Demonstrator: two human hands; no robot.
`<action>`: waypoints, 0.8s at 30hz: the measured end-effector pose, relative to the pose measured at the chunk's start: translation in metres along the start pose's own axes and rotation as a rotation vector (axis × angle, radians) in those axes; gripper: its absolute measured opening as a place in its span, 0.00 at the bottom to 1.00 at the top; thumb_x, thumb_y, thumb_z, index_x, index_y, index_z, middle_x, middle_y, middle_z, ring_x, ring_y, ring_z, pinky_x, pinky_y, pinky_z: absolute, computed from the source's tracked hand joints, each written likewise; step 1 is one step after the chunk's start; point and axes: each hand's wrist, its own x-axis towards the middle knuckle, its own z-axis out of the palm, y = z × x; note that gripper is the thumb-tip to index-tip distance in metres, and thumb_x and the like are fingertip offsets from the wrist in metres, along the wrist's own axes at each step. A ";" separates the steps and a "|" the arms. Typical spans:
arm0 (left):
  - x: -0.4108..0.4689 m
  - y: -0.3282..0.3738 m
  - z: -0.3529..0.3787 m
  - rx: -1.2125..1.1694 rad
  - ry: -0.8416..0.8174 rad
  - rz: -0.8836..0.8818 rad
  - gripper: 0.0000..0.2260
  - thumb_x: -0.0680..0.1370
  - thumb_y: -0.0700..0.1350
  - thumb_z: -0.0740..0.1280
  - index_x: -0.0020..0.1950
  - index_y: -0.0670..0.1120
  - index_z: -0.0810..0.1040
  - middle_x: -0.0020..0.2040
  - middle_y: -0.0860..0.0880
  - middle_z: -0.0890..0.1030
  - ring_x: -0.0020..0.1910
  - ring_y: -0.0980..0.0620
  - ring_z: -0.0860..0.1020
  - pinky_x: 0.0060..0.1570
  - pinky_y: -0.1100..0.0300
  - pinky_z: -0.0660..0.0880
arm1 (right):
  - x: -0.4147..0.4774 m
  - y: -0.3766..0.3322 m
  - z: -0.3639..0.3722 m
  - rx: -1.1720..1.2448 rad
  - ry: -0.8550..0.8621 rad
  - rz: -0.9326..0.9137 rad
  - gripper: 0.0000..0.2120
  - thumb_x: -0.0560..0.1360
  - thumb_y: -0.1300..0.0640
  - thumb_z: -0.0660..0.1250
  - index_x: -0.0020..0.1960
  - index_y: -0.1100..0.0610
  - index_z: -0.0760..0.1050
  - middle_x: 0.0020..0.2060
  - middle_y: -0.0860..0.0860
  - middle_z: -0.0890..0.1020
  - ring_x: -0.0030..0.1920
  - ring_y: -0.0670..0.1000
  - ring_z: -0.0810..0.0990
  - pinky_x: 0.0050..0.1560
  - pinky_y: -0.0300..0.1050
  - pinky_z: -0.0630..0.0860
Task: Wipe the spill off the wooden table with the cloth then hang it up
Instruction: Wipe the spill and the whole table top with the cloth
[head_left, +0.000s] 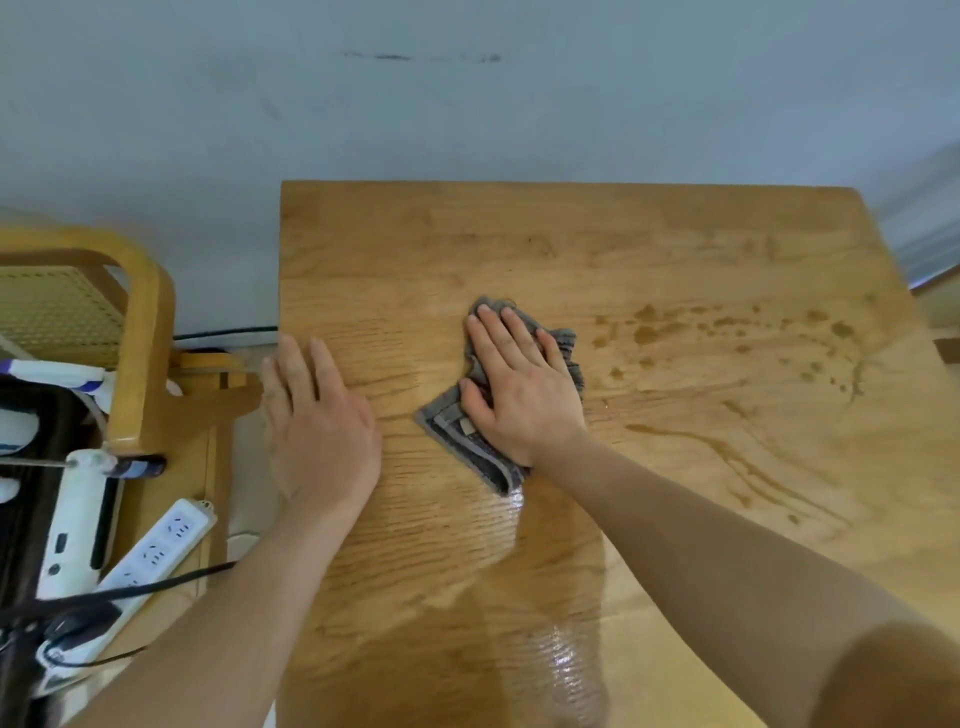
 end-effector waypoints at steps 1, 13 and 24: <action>-0.003 0.004 -0.001 0.023 -0.006 -0.010 0.26 0.81 0.49 0.47 0.78 0.44 0.46 0.79 0.43 0.46 0.76 0.40 0.44 0.74 0.44 0.49 | 0.013 0.006 -0.004 0.007 0.006 0.013 0.31 0.80 0.40 0.48 0.80 0.51 0.48 0.79 0.46 0.50 0.79 0.48 0.45 0.77 0.53 0.45; -0.021 0.073 0.032 0.086 0.010 0.176 0.25 0.82 0.52 0.45 0.78 0.45 0.52 0.78 0.45 0.54 0.77 0.45 0.49 0.74 0.46 0.46 | 0.169 0.057 -0.031 0.037 0.084 0.070 0.32 0.79 0.41 0.47 0.80 0.54 0.51 0.79 0.49 0.53 0.79 0.50 0.49 0.77 0.56 0.47; -0.025 0.074 0.034 0.095 0.027 0.150 0.27 0.78 0.49 0.47 0.77 0.44 0.57 0.77 0.45 0.58 0.77 0.46 0.52 0.74 0.46 0.50 | -0.018 0.028 0.000 0.066 0.005 -0.237 0.29 0.81 0.44 0.51 0.79 0.55 0.56 0.78 0.50 0.58 0.78 0.51 0.52 0.76 0.57 0.51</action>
